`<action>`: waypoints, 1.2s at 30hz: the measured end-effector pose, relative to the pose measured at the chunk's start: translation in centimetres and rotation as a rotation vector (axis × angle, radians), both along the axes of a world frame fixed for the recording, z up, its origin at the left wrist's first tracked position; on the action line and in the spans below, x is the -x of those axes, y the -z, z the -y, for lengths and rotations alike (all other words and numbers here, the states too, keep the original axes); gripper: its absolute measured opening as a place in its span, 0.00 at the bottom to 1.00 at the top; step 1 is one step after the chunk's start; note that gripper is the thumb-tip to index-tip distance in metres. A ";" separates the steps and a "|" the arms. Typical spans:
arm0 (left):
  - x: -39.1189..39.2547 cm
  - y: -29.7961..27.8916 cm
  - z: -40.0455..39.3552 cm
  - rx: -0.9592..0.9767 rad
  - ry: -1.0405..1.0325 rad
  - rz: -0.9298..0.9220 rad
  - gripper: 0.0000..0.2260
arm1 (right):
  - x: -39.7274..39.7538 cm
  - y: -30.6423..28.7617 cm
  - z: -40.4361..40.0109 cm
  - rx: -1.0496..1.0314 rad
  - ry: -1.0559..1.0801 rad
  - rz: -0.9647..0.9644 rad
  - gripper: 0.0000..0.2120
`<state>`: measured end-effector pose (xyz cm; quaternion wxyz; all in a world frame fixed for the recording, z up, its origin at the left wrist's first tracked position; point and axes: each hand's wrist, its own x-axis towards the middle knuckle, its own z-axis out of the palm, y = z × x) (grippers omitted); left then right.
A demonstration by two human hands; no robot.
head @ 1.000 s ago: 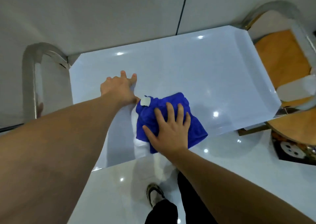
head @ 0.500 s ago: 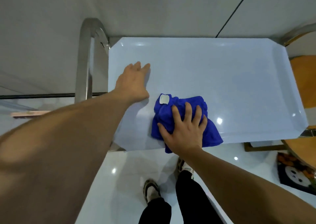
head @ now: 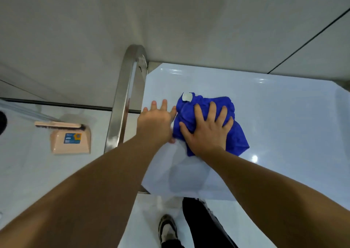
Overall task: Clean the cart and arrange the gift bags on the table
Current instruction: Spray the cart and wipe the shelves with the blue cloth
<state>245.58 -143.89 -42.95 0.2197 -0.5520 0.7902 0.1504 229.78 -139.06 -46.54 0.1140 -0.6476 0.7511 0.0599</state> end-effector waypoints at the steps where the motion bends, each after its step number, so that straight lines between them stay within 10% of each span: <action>1: -0.1 0.0 0.0 0.012 0.005 -0.003 0.49 | 0.0 0.2 1.3 0.009 -0.015 0.002 0.37; 19: 0.2 -0.4 -1.5 -0.066 -0.682 -0.130 0.63 | -2.5 0.9 12.9 0.262 -0.705 0.047 0.33; 28: 0.4 -0.2 -1.3 -0.067 -0.827 -0.248 0.69 | -6.1 0.8 15.1 0.170 -0.700 0.071 0.36; 36: 3.1 -0.5 -3.4 0.143 -0.988 -0.117 0.57 | -5.3 0.0 12.8 0.119 -0.797 0.153 0.34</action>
